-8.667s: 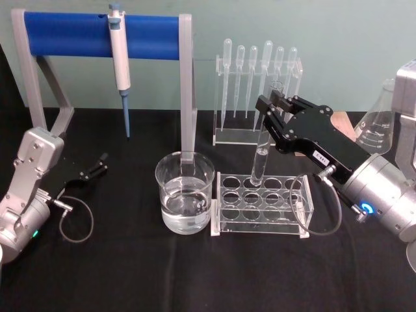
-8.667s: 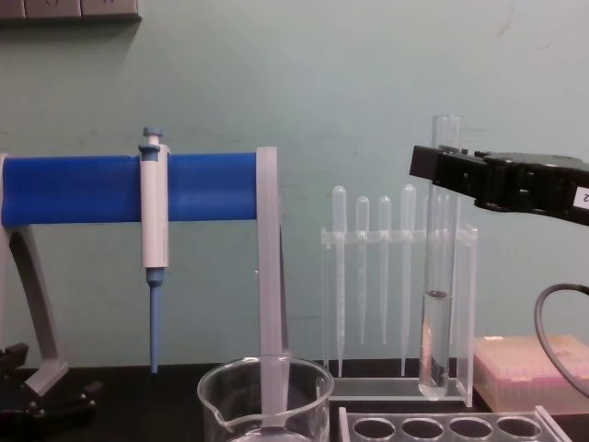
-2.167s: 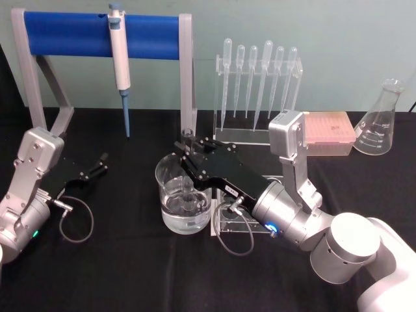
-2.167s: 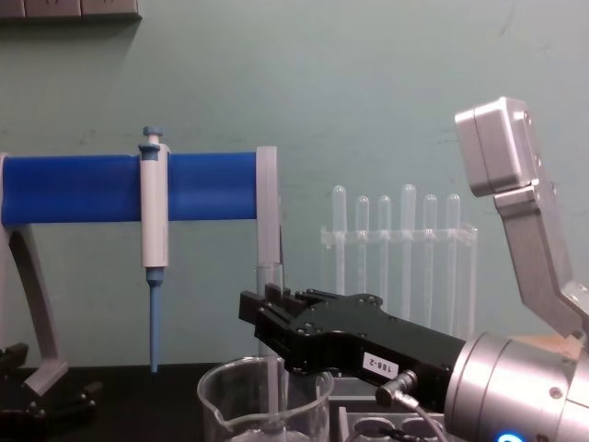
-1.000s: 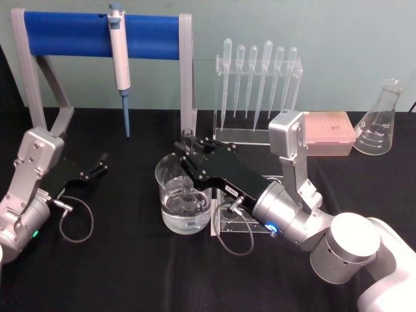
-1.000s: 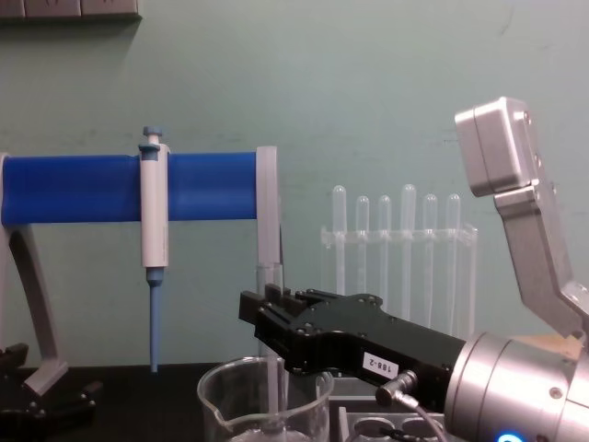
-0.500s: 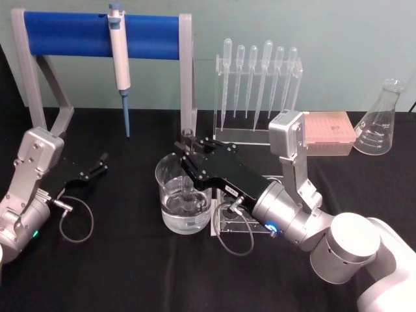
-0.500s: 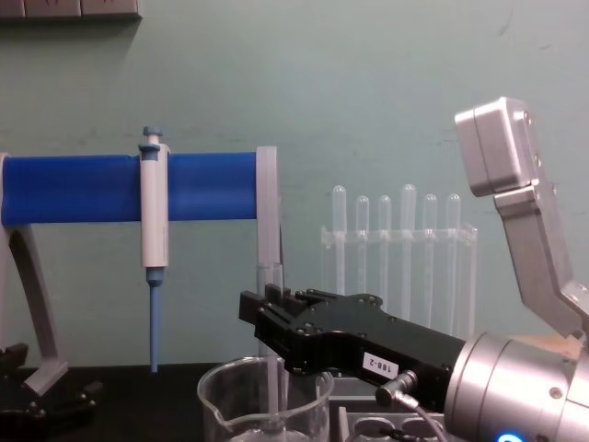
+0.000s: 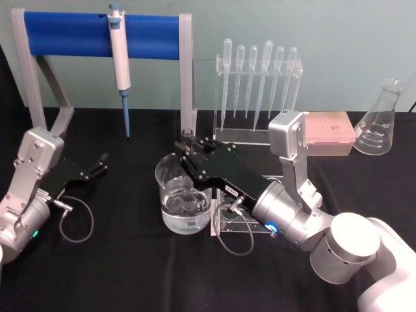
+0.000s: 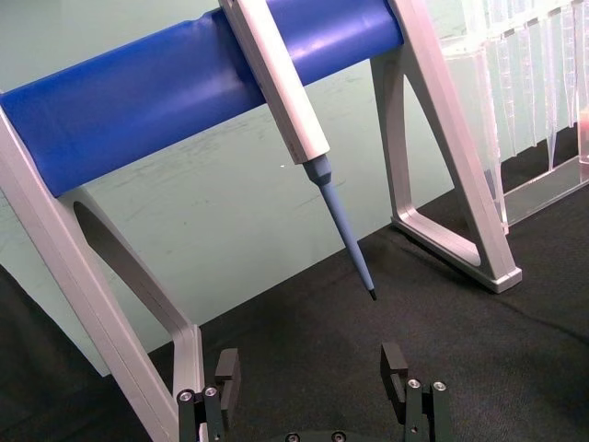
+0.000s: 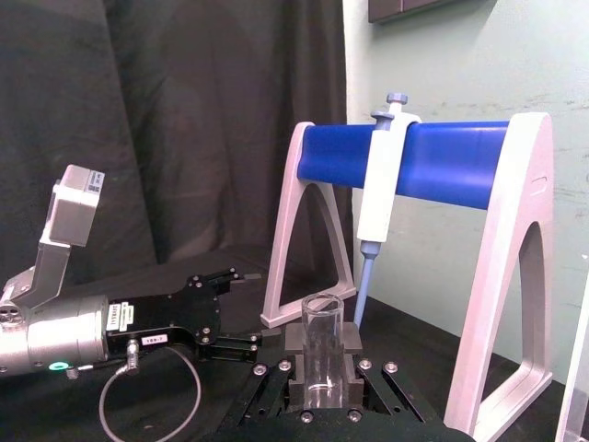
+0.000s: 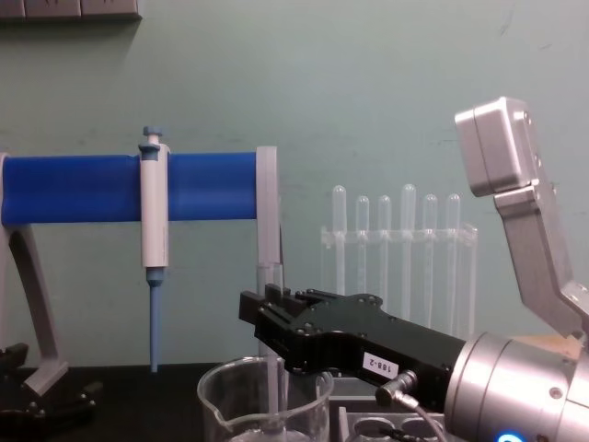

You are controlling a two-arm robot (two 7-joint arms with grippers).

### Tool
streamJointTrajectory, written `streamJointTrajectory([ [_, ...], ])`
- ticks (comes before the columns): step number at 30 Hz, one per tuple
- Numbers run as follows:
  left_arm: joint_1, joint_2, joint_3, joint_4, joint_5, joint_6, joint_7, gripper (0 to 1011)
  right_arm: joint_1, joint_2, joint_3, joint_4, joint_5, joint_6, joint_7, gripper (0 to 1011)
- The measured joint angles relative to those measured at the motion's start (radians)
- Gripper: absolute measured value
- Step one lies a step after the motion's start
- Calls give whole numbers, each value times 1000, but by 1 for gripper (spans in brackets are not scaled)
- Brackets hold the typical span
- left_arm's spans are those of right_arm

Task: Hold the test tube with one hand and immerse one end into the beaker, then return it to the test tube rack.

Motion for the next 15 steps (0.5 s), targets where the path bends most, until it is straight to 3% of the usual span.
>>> streamJointTrajectory([
  [15, 0, 0, 0, 0, 0, 0, 0, 1000, 0, 0, 0, 0, 0, 0, 0, 226],
])
